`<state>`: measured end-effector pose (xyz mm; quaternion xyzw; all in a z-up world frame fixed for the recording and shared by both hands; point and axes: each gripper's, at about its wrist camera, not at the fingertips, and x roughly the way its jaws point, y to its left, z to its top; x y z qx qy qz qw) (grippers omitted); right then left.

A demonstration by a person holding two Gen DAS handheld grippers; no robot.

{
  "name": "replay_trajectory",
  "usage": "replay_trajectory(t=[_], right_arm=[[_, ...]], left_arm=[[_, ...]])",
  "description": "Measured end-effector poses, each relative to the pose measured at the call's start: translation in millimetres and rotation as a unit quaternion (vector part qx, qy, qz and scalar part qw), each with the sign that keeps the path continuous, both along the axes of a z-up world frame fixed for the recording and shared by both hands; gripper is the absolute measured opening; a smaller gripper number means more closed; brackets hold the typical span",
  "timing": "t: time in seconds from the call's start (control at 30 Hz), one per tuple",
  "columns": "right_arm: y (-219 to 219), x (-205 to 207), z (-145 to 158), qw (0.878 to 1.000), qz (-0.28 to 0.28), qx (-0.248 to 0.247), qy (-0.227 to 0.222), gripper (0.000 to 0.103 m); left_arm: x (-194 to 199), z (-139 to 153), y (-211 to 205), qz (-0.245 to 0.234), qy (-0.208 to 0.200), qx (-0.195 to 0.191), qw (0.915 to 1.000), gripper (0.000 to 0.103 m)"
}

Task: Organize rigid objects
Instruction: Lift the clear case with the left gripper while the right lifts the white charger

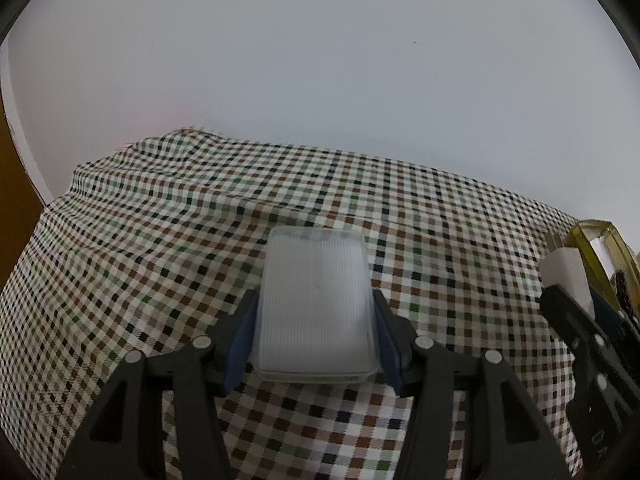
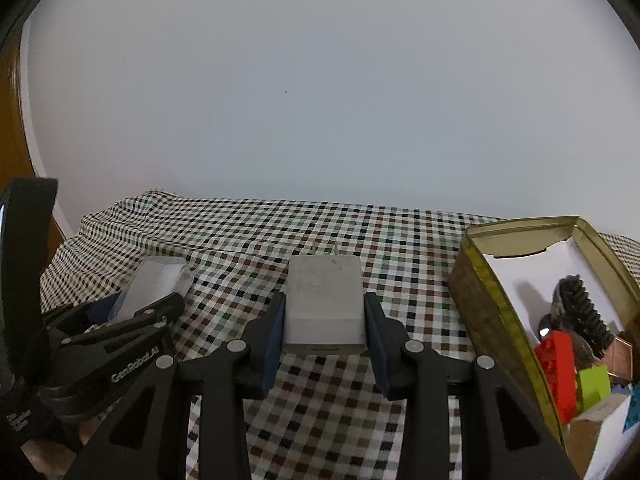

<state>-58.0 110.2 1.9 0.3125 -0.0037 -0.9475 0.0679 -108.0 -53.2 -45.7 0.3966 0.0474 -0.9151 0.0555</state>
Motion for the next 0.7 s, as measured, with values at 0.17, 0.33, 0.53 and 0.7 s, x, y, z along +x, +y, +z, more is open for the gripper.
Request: replay_trajectory(t=[0.17,0.33,0.53,0.7], right_arm=[[-10,2,-4,1.000,-0.005,0.005,0.007,0.041],[-23,0,-10,1.000,-0.009,0.007,0.010,0.041],[-12,12,-5,1.000,-0.010,0.013,0.018,0.041],[-12,16,-7,1.000,-0.004,0.014,0.017,0.041]], left_arm=[[11,4,9,-0.003,0.010,-0.006,0.9999,0.054],[22,10,21,-0.005,0.022,-0.013,0.9997,0.054],[29,12,32,-0.002,0.033,-0.015,0.9993,0.054],[35,14,43,0.004,0.036,-0.015,0.9992,0.054]])
